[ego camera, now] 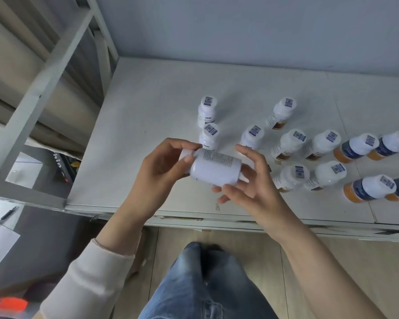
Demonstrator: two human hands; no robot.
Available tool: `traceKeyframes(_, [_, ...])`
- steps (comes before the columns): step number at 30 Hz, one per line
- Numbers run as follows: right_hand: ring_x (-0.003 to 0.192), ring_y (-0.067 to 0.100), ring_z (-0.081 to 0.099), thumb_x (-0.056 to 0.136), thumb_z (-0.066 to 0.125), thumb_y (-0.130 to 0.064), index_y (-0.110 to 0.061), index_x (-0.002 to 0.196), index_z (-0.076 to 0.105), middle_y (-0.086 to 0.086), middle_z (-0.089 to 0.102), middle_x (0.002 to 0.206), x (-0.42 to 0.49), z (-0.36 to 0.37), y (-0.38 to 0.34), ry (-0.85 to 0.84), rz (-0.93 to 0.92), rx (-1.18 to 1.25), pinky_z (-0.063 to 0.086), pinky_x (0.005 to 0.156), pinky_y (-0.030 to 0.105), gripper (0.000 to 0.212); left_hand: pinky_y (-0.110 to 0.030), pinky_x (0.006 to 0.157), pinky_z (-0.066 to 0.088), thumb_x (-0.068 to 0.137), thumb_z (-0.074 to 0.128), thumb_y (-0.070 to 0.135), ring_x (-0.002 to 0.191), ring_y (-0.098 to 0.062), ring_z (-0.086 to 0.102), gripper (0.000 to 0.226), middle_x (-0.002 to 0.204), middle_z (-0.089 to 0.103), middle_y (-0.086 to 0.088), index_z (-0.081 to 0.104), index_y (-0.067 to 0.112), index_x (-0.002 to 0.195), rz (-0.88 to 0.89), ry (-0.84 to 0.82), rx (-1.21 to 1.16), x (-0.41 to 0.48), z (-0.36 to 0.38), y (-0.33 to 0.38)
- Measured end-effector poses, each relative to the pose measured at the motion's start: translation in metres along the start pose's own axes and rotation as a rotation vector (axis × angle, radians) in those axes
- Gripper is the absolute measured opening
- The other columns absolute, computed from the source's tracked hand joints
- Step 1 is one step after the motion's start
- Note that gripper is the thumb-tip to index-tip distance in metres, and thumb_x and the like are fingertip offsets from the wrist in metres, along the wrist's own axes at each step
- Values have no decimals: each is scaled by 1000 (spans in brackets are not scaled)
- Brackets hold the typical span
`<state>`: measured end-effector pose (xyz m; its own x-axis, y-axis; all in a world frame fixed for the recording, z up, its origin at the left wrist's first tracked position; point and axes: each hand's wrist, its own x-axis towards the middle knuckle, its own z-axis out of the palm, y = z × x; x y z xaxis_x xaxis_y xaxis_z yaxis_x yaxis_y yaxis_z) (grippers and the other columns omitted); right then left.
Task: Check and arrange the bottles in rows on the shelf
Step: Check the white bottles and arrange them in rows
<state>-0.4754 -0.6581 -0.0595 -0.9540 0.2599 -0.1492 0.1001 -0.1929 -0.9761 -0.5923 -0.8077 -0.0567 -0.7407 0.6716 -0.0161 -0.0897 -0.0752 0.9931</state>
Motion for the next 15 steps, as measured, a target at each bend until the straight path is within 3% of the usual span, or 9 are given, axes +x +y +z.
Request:
traceKeyframes(3, [75, 14, 68, 77, 58, -15, -25, 111, 45, 3, 58, 102, 0, 1, 0, 14, 41, 11, 56, 66, 27, 38, -24, 87, 50, 84, 62, 13, 116, -20, 58, 27, 118, 64, -3, 56, 11, 110, 86, -103, 57, 0, 0, 1])
traceKeyframes(7, [94, -1, 61, 76, 61, -2, -24, 110, 48, -4, 57, 107, -2, 2, -2, 33, -74, -39, 50, 79, 15, 43, -30, 85, 53, 77, 62, 27, 105, -13, 61, 31, 110, 66, 6, 60, 22, 108, -17, -66, 6, 0, 2, -3])
traceKeyframes(10, [93, 3, 65, 75, 60, -9, -23, 113, 45, 4, 58, 113, -1, 1, 0, 83, -29, 85, 54, 75, 20, 43, -37, 95, 50, 77, 69, 23, 112, -19, 59, 31, 114, 67, 4, 64, 26, 107, -8, -75, -72, 2, 1, -6])
traceKeyframes(12, [92, 6, 66, 73, 61, -8, -19, 109, 46, -1, 61, 106, 1, -2, 1, 107, -28, 111, 56, 76, 26, 40, -37, 98, 47, 78, 69, 18, 119, -22, 55, 37, 121, 64, 2, 61, 23, 114, 18, -109, -110, 4, 2, -8])
traceKeyframes(15, [97, 2, 61, 71, 64, 1, -22, 108, 47, -1, 58, 109, 3, -6, 0, 125, -126, 10, 52, 82, 21, 47, -33, 93, 50, 80, 66, 12, 114, -17, 59, 38, 119, 66, 5, 60, 26, 115, -81, -37, -232, 7, 9, -14])
